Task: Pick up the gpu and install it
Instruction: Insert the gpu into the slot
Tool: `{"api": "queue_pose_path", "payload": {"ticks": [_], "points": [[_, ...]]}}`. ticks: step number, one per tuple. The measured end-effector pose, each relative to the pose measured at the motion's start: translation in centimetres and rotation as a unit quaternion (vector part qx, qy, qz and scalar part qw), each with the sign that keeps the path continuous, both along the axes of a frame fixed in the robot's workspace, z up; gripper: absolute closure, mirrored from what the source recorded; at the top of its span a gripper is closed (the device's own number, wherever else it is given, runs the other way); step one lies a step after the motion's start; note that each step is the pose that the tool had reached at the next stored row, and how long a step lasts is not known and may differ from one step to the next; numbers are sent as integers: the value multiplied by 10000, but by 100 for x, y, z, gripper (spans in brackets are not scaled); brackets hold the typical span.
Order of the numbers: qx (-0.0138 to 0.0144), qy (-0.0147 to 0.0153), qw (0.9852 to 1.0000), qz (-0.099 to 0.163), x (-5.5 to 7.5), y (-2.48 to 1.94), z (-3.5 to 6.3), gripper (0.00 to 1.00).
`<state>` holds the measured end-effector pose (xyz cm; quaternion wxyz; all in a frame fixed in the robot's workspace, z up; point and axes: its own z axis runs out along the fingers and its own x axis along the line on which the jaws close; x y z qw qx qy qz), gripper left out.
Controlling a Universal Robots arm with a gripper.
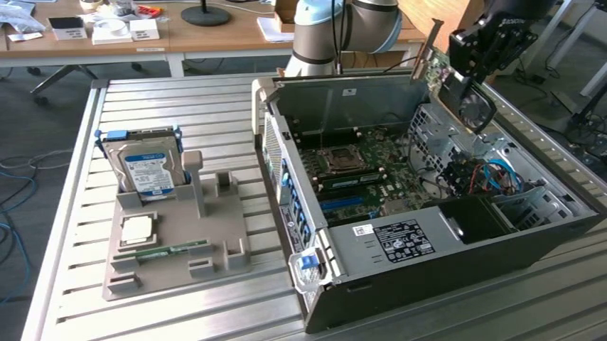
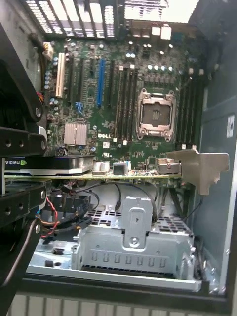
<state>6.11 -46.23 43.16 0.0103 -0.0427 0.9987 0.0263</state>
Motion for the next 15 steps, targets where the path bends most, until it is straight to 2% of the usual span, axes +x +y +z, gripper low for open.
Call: {"api": "queue_pose_path", "payload": {"ticks": [4, 7, 12, 15], "points": [[0, 0, 9994, 350, 0, 0, -2, 73], [-2, 0, 9981, 623, 0, 0, -3, 73], [-7, 0, 9947, 1027, 0, 0, -5, 73], [-11, 0, 9918, 1279, 0, 0, -6, 73]]}}
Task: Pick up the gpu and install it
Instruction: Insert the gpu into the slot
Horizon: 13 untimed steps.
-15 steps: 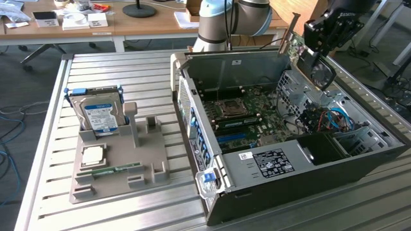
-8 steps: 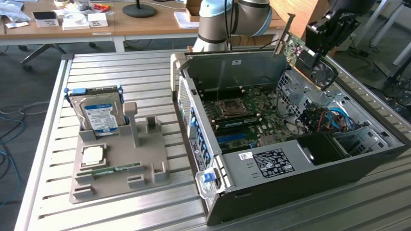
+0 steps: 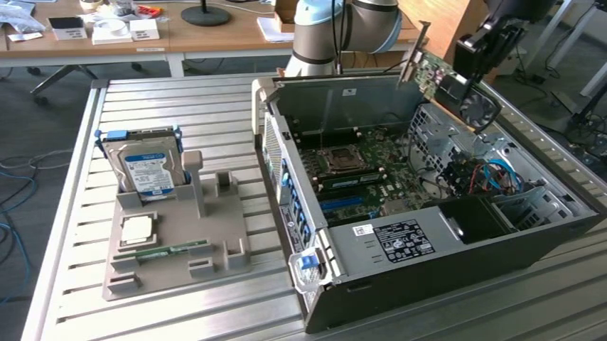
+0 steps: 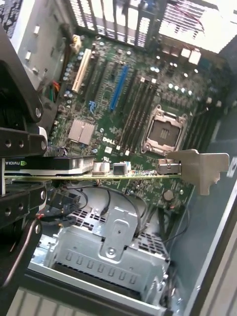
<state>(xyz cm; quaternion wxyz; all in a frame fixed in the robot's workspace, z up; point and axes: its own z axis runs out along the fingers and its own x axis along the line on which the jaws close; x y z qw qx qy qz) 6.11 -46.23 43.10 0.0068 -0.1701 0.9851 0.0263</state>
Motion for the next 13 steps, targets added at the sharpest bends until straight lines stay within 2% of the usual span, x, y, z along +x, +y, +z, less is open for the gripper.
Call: {"api": "queue_pose_path", "payload": {"ticks": [3, 6, 9, 13], "points": [[-3, 0, 9997, 252, 0, 0, -1, 73], [-6, 0, 9988, 498, 0, 0, -2, 73], [-7, 0, 9973, 731, 0, 0, -3, 73], [-9, 0, 9947, 1027, 0, 0, -4, 73]]}}
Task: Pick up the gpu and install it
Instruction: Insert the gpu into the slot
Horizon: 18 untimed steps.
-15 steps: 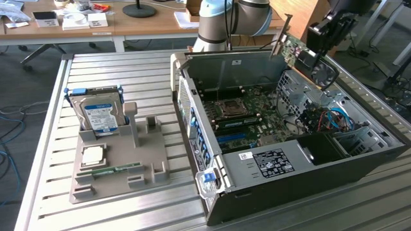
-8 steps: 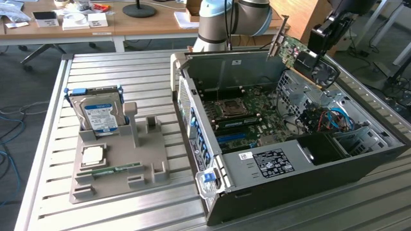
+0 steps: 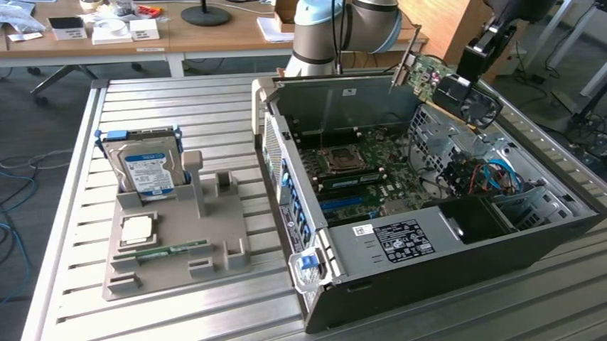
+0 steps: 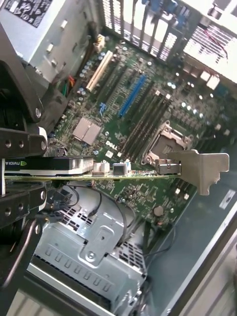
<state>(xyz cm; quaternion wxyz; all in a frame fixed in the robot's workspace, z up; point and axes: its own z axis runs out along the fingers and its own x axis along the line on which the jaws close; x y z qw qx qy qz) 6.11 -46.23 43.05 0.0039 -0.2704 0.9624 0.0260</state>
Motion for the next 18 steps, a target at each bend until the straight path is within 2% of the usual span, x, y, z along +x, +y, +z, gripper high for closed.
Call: {"api": "queue_pose_path", "payload": {"ticks": [4, 9, 18], "points": [[-1, 0, 9996, 292, 0, 0, -1, 73], [-6, 0, 9981, 618, 0, 0, -2, 73], [-6, 0, 9978, 661, 0, 0, -1, 73]]}}
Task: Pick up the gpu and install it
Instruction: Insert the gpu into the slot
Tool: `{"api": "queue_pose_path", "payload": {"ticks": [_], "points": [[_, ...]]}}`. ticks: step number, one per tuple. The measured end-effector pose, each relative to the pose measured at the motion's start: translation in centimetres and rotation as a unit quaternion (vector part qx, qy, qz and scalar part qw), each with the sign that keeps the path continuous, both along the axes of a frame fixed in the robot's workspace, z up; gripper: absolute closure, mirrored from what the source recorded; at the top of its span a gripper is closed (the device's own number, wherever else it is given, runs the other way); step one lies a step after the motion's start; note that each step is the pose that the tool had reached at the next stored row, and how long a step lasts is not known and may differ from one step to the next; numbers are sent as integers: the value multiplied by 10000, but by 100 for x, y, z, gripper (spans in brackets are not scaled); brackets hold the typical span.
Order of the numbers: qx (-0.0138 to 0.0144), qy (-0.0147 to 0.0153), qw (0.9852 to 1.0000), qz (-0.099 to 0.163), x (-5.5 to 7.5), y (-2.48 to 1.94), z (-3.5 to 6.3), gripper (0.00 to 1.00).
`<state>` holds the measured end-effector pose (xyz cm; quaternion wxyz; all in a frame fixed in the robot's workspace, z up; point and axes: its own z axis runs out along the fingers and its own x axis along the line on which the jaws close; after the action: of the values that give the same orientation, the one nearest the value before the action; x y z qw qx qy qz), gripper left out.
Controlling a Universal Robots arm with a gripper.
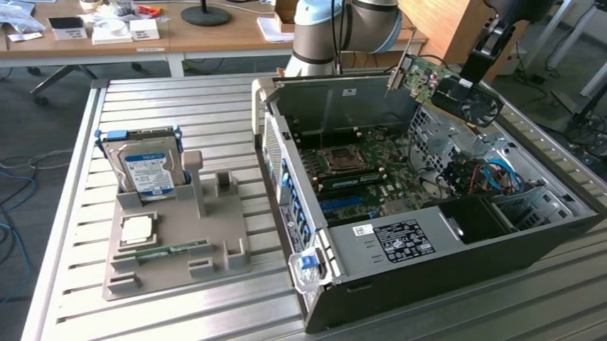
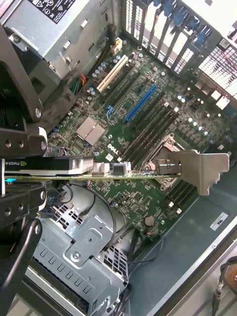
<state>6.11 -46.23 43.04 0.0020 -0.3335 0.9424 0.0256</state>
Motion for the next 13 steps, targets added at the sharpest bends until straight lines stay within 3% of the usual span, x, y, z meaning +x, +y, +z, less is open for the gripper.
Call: {"api": "queue_pose_path", "payload": {"ticks": [5, 10, 13], "points": [[0, 0, 10000, 64, 0, 0, 0, 73], [0, 0, 9993, 386, 0, 0, -3, 73], [0, 0, 9980, 638, 0, 0, -4, 73]]}}
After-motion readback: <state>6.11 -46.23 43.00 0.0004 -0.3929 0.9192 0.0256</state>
